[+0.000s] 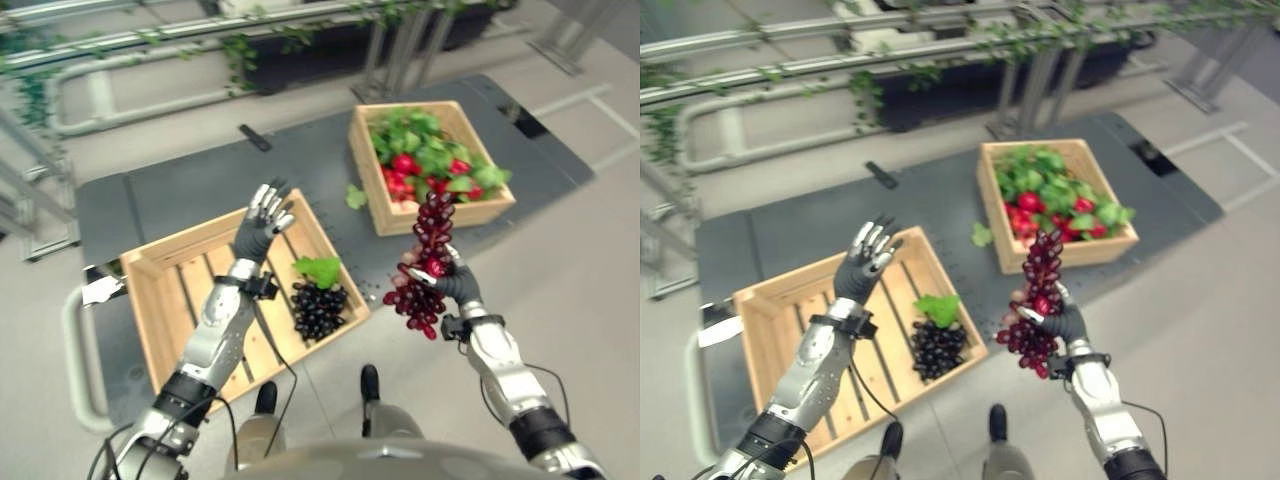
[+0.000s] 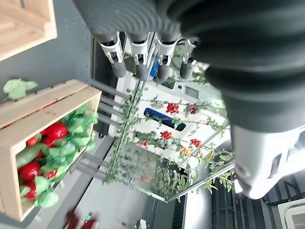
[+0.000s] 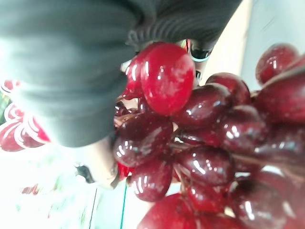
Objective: Pick up the fruits from the basket on one side to the basket on the other side
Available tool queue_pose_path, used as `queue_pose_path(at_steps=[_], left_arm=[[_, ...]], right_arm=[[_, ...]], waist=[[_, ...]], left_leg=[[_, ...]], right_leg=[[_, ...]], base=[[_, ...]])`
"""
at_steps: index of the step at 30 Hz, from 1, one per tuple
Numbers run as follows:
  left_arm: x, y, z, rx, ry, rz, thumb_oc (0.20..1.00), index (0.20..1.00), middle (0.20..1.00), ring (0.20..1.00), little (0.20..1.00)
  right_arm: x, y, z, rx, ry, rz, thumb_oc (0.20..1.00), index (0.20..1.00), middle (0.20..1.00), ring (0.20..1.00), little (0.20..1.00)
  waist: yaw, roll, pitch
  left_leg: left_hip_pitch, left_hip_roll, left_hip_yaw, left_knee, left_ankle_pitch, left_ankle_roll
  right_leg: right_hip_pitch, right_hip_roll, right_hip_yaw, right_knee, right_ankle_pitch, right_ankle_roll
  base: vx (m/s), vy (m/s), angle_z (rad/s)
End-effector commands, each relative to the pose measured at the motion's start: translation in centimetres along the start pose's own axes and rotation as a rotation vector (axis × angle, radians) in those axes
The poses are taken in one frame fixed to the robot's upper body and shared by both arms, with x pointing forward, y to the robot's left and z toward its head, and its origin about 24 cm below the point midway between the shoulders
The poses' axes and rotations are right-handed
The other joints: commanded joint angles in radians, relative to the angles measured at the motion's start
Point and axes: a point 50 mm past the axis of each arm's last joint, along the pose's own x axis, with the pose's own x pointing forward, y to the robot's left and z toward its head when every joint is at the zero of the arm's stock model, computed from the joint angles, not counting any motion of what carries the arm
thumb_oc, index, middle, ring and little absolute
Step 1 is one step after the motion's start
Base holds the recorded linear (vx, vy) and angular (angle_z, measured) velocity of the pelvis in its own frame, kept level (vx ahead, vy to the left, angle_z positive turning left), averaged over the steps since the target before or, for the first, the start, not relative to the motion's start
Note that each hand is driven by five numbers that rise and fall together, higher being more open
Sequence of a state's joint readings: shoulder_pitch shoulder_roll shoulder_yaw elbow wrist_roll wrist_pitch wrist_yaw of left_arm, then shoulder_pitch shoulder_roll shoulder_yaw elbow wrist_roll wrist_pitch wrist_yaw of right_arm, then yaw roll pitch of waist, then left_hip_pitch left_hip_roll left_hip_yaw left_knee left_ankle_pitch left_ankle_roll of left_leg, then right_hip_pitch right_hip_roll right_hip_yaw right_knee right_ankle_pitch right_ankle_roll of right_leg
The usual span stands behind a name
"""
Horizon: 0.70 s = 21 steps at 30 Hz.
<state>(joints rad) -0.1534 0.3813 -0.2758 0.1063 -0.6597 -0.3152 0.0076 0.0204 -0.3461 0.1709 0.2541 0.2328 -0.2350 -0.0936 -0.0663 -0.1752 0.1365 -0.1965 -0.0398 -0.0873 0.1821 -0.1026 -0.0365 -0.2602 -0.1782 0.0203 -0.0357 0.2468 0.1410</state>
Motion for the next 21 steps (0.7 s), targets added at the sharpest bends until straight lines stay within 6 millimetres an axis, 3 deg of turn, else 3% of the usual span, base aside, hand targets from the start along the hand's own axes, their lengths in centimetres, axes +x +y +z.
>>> queue_pose_path(at_steps=[1, 2, 3, 4, 7, 8, 10, 13, 14, 16, 19, 21], left_arm=[[0.0, 0.2, 2.2, 0.108, -0.126, -0.009, 1.0, 1.0, 1.0, 1.0, 1.0], [-0.3, 0.8, 2.2, 0.118, -0.116, 0.015, 1.0, 1.0, 1.0, 1.0, 1.0], [-0.3, 0.8, 2.1, 0.118, -0.115, 0.014, 1.0, 1.0, 1.0, 1.0, 1.0], [-0.3, 1.2, 2.1, 0.121, -0.107, 0.036, 1.0, 1.0, 1.0, 1.0, 1.0], [-0.5, 1.8, 2.2, 0.125, -0.107, 0.057, 1.0, 1.0, 1.0, 1.0, 1.0], [-0.5, 1.8, 2.2, 0.125, -0.106, 0.056, 1.0, 1.0, 1.0, 1.0, 1.0], [-0.6, 2.0, 2.3, 0.119, -0.106, 0.063, 1.0, 1.0, 1.0, 1.0, 1.0], [-0.9, 2.2, 2.2, 0.103, -0.102, 0.07, 1.0, 1.0, 1.0, 1.0, 1.0], [-1.1, 2.3, 2.2, 0.093, -0.102, 0.081, 1.0, 1.0, 1.0, 1.0, 1.0], [-1.3, 2.3, 2.1, 0.063, -0.106, 0.092, 1.0, 1.0, 1.0, 1.0, 1.0], [-1.7, 2.4, 2.1, 0.01, -0.119, 0.115, 1.0, 1.0, 1.0, 1.0, 1.0], [-1.6, 2.3, 2.2, 0.016, -0.124, 0.106, 1.0, 1.0, 1.0, 1.0, 1.0]], right_arm=[[1.4, -1.0, 4.9, 0.038, -0.253, -0.015, 0.2, 0.2, 0.2, 0.2, 0.2], [0.8, -1.6, 4.6, 0.039, -0.249, -0.039, 0.2, 0.2, 0.2, 0.2, 0.2], [0.8, -1.6, 4.6, 0.039, -0.248, -0.039, 0.2, 0.2, 0.2, 0.2, 0.2], [0.3, -2.2, 4.4, 0.042, -0.246, -0.07, 0.2, 0.2, 0.2, 0.2, 0.2], [-0.2, -2.8, 4.3, 0.052, -0.248, -0.108, 0.2, 0.2, 0.2, 0.2, 0.2], [-0.2, -2.8, 4.2, 0.052, -0.247, -0.108, 0.2, 0.2, 0.2, 0.2, 0.2], [-0.2, -2.9, 4.4, 0.037, -0.252, -0.108, 0.2, 0.2, 0.2, 0.2, 0.2], [-0.4, -3.0, 4.9, -0.01, -0.265, -0.103, 0.2, 0.2, 0.2, 0.2, 0.2], [-0.4, -2.9, 4.8, -0.021, -0.26, -0.097, 0.2, 0.2, 0.2, 0.2, 0.2], [-0.7, -3.0, 4.8, -0.036, -0.255, -0.092, 0.2, 0.2, 0.2, 0.2, 0.2], [-1.1, -3.7, 5.0, -0.065, -0.26, -0.088, 0.2, 0.2, 0.2, 0.2, 0.2], [-1.3, -4.0, 5.3, -0.084, -0.269, -0.086, 0.2, 0.2, 0.2, 0.2, 0.2]], waist=[[0.021, 0.059, -0.014], [0.027, 0.058, -0.013], [0.03, 0.059, -0.012], [0.05, 0.064, -0.015], [0.074, 0.064, -0.034], [0.077, 0.064, -0.032], [0.089, 0.059, -0.042], [0.103, 0.053, -0.045], [0.114, 0.048, -0.053], [0.101, 0.053, -0.051], [0.077, 0.076, -0.053], [0.068, 0.086, -0.053]], left_leg=[[0.07, 0.037, 0.052, -0.143, 0.023, 0.045], [0.068, 0.055, 0.081, -0.137, 0.029, 0.043], [0.071, 0.056, 0.083, -0.137, 0.027, 0.043], [0.062, 0.079, 0.116, -0.132, 0.033, 0.037], [0.055, 0.121, 0.195, -0.118, 0.037, 0.024], [0.059, 0.121, 0.198, -0.116, 0.034, 0.024], [0.06, 0.136, 0.258, -0.104, 0.038, 0.017], [0.088, 0.143, 0.351, -0.109, 0.039, 0.024], [0.092, 0.144, 0.39, -0.096, 0.029, 0.026], [0.115, 0.164, 0.419, -0.09, 0.035, 0.017], [0.149, 0.222, 0.469, -0.101, 0.076, -0.011], [0.159, 0.238, 0.477, -0.115, 0.095, -0.022]], right_leg=[[0.075, -0.004, -0.119, 0.034, -0.089, 0.08], [0.096, -0.015, -0.158, 0.051, -0.11, 0.074], [0.098, -0.014, -0.157, 0.052, -0.111, 0.074], [0.141, -0.036, -0.21, 0.072, -0.152, 0.063], [0.198, -0.112, -0.3, 0.087, -0.134, 0.067], [0.2, -0.112, -0.297, 0.086, -0.135, 0.068], [0.231, -0.156, -0.36, 0.088, -0.097, 0.082], [0.237, -0.146, -0.43, 0.149, -0.132, 0.093], [0.263, -0.16, -0.494, 0.124, -0.123, 0.098], [0.258, -0.154, -0.491, 0.102, -0.145, 0.09], [0.254, -0.09, -0.433, 0.08, -0.215, 0.051], [0.254, -0.069, -0.42, 0.074, -0.233, 0.04]], base=[[-0.14, 0.031, -1.69], [-0.11, 0.022, -1.31], [-0.23, 0.018, -1.2], [-0.2, -0.042, -0.88], [-0.2, -0.086, -0.88], [-0.15, -0.058, -1.12], [-0.14, -0.048, -0.92], [-0.09, -0.026, -1.21], [-0.05, -0.17, -1.4], [-0.04, -0.177, -1.1], [-0.04, -0.216, -0.81], [-0.04, -0.19, -0.49]])
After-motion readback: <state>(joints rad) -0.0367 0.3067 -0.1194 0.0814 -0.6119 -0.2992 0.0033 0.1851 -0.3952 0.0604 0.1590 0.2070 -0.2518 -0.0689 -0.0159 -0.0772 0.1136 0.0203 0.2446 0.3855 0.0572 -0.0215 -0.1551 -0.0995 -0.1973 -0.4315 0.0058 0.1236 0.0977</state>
